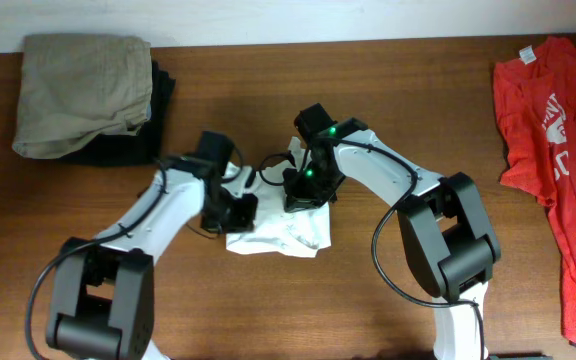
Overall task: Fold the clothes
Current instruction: 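Press and tuck the folded bundle's edges with both grippers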
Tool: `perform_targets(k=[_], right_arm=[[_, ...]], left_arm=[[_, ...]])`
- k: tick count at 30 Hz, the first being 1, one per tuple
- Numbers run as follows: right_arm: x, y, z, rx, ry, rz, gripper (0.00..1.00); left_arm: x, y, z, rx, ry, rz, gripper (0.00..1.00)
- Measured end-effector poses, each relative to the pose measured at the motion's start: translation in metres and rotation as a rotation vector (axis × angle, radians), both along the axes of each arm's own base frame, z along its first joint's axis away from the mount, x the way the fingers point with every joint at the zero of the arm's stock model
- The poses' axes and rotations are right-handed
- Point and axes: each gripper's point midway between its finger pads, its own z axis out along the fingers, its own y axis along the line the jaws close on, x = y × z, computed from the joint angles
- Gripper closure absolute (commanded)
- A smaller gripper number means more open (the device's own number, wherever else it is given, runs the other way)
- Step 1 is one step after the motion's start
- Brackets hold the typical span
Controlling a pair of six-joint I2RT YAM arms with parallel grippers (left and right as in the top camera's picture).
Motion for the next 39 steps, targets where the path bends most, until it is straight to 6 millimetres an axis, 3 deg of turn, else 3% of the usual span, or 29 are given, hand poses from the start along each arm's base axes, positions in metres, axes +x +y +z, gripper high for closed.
perform_targets(k=[4,7,13,17,20,24,27,28,30,32,35,39], right_arm=[[-0.005,-0.012,-0.005,-0.068,0.018,-0.010,0.96],[-0.007,-0.022,-0.010,-0.131,0.022,-0.016,0.96],[-0.005,-0.029,-0.013,-0.172,0.010,-0.020,0.96],[-0.012,-0.048,-0.017,-0.276,0.059,-0.076,0.96],[-0.018,-0.074,-0.016,-0.380,0.102,-0.112,0.96],[-0.001,-0.089,0.008,-0.409,0.033,-0.165,0.96],[0.023,-0.084,0.050,-0.340,-0.108,-0.203,0.96],[0.035,-0.075,0.073,-0.275,-0.186,-0.210,0.96],[0.048,-0.058,0.102,-0.161,-0.279,-0.198,0.96],[0.054,-0.044,0.113,-0.074,-0.316,-0.166,0.96],[0.056,-0.028,0.110,0.016,-0.308,-0.126,0.96],[0.053,-0.014,0.083,0.076,-0.236,-0.095,0.96]], left_arm=[[-0.021,-0.005,-0.018,-0.008,0.035,-0.023,0.99],[-0.037,0.009,-0.036,0.053,0.081,0.004,0.99],[-0.038,0.015,-0.039,0.050,0.093,0.037,0.99],[-0.038,0.021,-0.037,0.068,0.095,0.049,1.00],[-0.039,0.031,-0.027,0.105,0.062,0.061,0.99],[-0.020,0.031,0.023,0.067,-0.138,0.078,0.99],[-0.006,0.028,0.071,0.007,-0.326,0.099,0.99],[-0.001,0.027,0.087,-0.014,-0.390,0.112,0.99],[0.009,0.025,0.104,-0.042,-0.465,0.134,0.99],[0.021,0.022,0.110,-0.060,-0.513,0.147,0.99],[0.042,0.018,0.109,-0.073,-0.557,0.169,0.99],[0.069,0.011,0.082,-0.070,-0.557,0.180,0.99]])
